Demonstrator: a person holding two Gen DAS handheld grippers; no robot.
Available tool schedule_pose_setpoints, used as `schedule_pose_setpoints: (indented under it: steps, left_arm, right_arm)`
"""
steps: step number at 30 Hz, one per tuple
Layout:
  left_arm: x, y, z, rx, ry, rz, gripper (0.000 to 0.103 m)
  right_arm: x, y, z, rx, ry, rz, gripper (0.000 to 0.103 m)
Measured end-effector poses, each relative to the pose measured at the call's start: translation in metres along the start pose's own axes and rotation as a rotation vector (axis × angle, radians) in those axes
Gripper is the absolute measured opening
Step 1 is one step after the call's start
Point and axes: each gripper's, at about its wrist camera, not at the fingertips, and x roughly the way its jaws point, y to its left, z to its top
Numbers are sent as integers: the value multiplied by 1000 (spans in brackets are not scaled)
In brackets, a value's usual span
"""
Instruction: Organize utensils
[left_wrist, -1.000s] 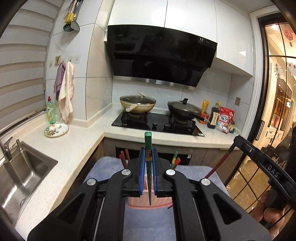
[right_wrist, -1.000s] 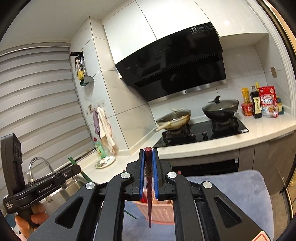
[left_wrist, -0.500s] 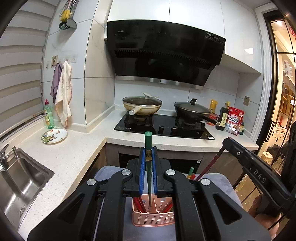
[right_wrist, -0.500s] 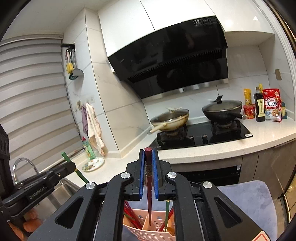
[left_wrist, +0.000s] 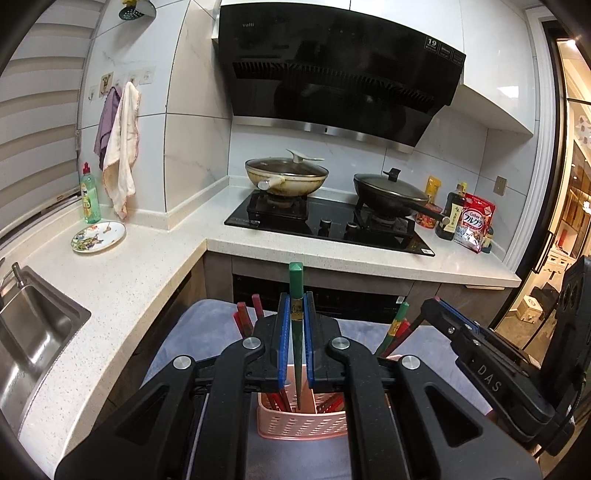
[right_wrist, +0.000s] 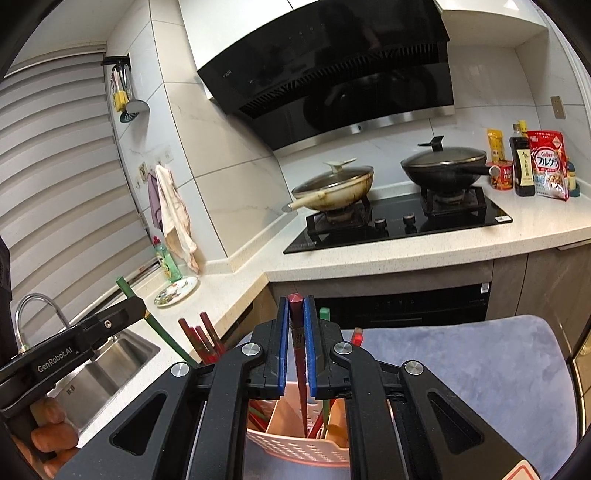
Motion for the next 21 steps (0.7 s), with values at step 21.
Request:
schedule_pose_setpoints:
  steps: [21]
  left_arm:
    - [-33,-13,-21,56,16,79,40]
  right_arm:
    - [-55,15,-11,-54,7,6,33]
